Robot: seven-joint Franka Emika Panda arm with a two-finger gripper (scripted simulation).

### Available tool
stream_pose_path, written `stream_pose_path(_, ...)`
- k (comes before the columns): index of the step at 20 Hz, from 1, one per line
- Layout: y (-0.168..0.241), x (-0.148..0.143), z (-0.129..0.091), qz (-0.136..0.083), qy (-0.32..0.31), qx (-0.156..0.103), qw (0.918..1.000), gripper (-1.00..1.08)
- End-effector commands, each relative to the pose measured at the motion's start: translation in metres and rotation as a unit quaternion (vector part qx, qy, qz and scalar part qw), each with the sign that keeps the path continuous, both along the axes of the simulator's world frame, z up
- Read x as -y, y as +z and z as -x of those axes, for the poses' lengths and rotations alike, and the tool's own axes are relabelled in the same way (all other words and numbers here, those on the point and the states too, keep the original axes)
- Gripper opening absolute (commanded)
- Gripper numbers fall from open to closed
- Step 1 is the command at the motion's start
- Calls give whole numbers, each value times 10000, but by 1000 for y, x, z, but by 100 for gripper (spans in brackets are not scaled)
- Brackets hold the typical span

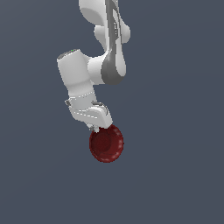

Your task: Pick up the object and move it to a goal position.

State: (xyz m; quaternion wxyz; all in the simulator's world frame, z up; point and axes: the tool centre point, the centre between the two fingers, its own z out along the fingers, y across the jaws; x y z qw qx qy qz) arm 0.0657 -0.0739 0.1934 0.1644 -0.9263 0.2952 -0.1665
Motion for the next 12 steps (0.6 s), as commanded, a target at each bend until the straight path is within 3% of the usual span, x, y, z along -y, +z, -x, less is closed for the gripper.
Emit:
stream_pose_path(1, 7, 2, -1, 1, 2, 9, 10000, -100)
stream_pose_path(12, 26, -5, -6, 2, 0, -1, 10000, -100)
